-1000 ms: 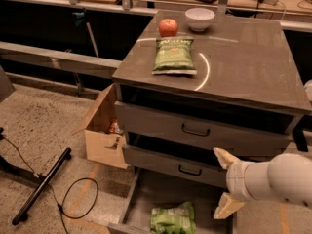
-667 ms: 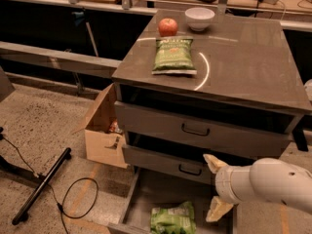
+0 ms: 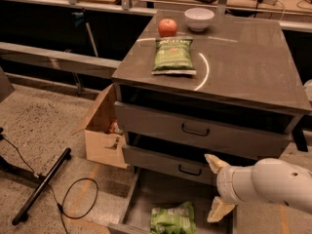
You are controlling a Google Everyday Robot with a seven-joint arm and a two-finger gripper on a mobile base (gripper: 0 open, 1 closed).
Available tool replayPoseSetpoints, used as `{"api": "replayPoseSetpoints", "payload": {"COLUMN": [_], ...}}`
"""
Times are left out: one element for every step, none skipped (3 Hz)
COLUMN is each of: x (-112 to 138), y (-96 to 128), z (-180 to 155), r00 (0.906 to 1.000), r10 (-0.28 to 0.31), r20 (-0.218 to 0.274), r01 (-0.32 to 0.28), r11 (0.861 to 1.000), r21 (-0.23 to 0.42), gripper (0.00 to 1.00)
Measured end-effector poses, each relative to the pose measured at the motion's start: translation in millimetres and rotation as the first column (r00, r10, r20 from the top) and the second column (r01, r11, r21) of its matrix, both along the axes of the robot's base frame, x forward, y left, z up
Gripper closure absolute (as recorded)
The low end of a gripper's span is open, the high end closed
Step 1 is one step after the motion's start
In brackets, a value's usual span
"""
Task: Pick green rice chip bag from bottom drawer and place on counter
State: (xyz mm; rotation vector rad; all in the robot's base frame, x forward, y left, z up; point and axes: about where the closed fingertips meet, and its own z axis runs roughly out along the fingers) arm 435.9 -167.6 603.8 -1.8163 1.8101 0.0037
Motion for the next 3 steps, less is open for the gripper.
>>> {"api": "replayPoseSetpoints", "payload": {"x": [-6.8,-20.6,-24.4], "y": [0.3,-5.2,-2.4], "z": [-49.7,-133.8,-192.3], "r00": [0.9993,0.9939,0.9913], "r10": [0.008,-0.001,0.017], "r20": [-0.036,-0.110,-0.130], "r01": [-0.008,0.004,-0.007], "r11": [1.000,1.000,0.997], "r21": [0.013,0.029,0.077], "gripper": [0.00,0.00,0.00]}}
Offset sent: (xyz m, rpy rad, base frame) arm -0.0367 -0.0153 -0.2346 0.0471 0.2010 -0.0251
